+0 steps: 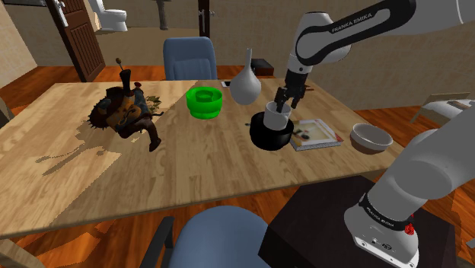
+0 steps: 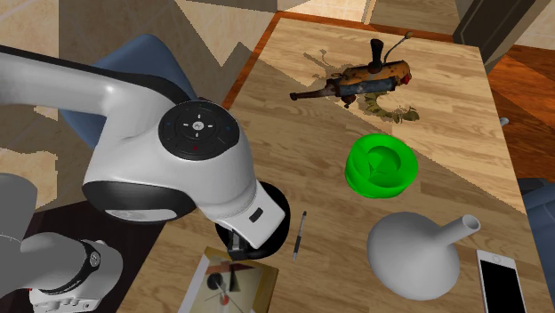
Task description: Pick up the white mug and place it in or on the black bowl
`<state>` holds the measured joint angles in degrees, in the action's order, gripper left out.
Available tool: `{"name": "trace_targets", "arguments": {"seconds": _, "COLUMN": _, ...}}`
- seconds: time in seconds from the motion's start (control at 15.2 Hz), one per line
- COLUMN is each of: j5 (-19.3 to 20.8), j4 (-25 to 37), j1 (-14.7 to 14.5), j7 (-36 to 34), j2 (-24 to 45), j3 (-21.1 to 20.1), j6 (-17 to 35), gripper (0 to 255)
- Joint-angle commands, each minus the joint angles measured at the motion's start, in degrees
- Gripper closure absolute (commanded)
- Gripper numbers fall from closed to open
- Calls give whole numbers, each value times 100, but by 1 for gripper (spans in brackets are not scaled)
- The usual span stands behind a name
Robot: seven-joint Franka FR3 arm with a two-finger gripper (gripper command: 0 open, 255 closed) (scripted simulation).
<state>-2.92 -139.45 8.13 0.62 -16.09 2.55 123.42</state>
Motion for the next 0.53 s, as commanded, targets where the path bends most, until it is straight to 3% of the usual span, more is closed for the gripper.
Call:
{"name": "trace_targets", "arguments": {"seconds": 0.0, "j5": 12, "j4": 120, "j1": 6, "j7": -7, "j2": -87, "j3": 3, "j6": -207, "gripper": 0}}
{"name": "trace_targets", "arguments": {"seconds": 0.2, "j5": 39, "j4": 496, "j1": 22, "j7": -22, "j2": -280, "j3": 12, "j6": -776, "gripper": 0}}
{"name": "trace_targets", "arguments": {"seconds": 0.46, "j5": 39, "j4": 496, "j1": 22, "j7": -22, "j2": -280, "j3": 12, "j6": -776, "gripper": 0}}
